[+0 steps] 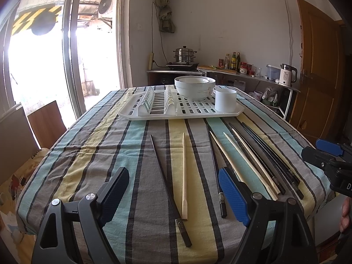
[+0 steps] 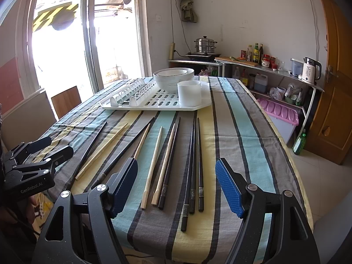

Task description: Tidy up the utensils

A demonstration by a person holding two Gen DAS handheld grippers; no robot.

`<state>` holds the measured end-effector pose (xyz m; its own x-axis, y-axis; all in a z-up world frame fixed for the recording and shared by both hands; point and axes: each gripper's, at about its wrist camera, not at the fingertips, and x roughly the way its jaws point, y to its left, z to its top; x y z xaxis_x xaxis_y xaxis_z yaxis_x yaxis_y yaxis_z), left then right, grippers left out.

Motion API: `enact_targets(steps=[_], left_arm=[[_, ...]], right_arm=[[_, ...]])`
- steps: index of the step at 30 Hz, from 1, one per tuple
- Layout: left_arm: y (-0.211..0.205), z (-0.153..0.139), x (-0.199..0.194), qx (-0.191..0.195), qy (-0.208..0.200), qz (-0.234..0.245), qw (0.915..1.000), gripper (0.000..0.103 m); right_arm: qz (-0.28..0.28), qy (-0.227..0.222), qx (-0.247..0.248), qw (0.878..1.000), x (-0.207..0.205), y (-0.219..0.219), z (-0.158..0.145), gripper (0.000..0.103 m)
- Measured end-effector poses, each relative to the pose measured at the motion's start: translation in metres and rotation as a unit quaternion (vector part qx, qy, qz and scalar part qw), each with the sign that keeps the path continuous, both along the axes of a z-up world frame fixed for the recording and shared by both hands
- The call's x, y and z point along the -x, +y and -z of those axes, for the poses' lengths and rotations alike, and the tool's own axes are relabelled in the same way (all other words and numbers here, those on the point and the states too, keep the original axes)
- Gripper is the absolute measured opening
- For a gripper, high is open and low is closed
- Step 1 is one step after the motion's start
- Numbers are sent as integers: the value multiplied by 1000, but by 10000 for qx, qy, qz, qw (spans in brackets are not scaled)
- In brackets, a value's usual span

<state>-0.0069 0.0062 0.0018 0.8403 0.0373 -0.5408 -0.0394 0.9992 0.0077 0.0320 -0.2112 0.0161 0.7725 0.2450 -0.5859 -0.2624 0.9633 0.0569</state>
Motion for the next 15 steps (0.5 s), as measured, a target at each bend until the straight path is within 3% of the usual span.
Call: enact_targets(steps=[15], left_arm=[[-3, 2, 2, 1, 8, 66, 10000, 84]], right_arm=[[-2, 10, 7, 10000, 1, -1, -1, 74]])
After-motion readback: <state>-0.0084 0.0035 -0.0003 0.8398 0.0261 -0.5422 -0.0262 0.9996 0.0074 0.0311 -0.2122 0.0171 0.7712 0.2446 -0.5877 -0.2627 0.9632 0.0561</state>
